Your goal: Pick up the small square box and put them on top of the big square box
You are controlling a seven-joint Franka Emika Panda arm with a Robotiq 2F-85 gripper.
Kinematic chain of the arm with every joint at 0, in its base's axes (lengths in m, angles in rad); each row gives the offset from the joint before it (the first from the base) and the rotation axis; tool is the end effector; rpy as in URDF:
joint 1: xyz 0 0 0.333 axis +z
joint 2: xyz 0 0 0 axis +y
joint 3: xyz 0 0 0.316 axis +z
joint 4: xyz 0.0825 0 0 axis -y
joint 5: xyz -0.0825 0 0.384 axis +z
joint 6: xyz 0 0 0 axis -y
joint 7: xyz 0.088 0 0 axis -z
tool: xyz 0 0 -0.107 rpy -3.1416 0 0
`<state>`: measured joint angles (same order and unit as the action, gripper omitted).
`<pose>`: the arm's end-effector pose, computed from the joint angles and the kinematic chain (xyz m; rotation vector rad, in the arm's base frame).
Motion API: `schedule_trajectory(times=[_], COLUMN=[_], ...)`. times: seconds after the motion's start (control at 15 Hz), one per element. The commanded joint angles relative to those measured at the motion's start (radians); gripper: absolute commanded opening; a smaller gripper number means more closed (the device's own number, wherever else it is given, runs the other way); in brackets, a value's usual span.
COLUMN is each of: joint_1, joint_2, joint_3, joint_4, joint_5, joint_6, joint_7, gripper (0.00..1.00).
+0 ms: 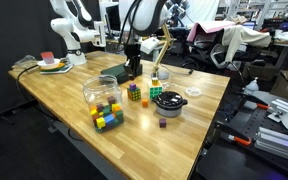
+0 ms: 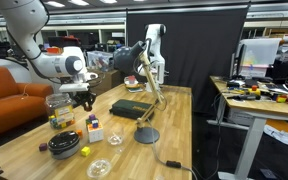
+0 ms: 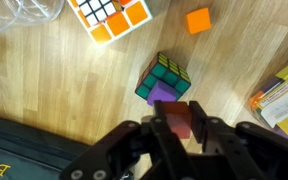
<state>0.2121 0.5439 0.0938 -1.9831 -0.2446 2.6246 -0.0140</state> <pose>0.5908 0.1907 0.1979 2.9694 0.7750 0.1757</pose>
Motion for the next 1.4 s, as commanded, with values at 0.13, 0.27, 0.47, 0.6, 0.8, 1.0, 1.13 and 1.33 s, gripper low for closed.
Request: schedule_trajectory(times=[0.13,0.27,0.47,0.6,0.8,1.0,1.13,1.33], joint_1=[0.019,0.032,0.044,0.051,0.070,0.072,0.069,0.070], joint_2=[0.011,0.017,0.026,0.028,0.030,0.033,0.021,0.021], joint_3=[-0.018,-0.031,-0.041,-0.046,-0.066,-0.073,-0.071,-0.071], joint_4=[0.015,0.017,0.031,0.044,0.065,0.071,0.047,0.047], joint_5=[0.015,0.019,0.047,0.071,0.092,0.115,0.105,0.108], joint_6=[-0.019,-0.021,-0.035,-0.033,-0.045,-0.055,-0.029,-0.032], joint_7=[0.044,0.103,0.202,0.257,0.339,0.392,0.370,0.379], gripper=[0.07,0.07,0.07,0.07,0.07,0.07,0.29,0.29])
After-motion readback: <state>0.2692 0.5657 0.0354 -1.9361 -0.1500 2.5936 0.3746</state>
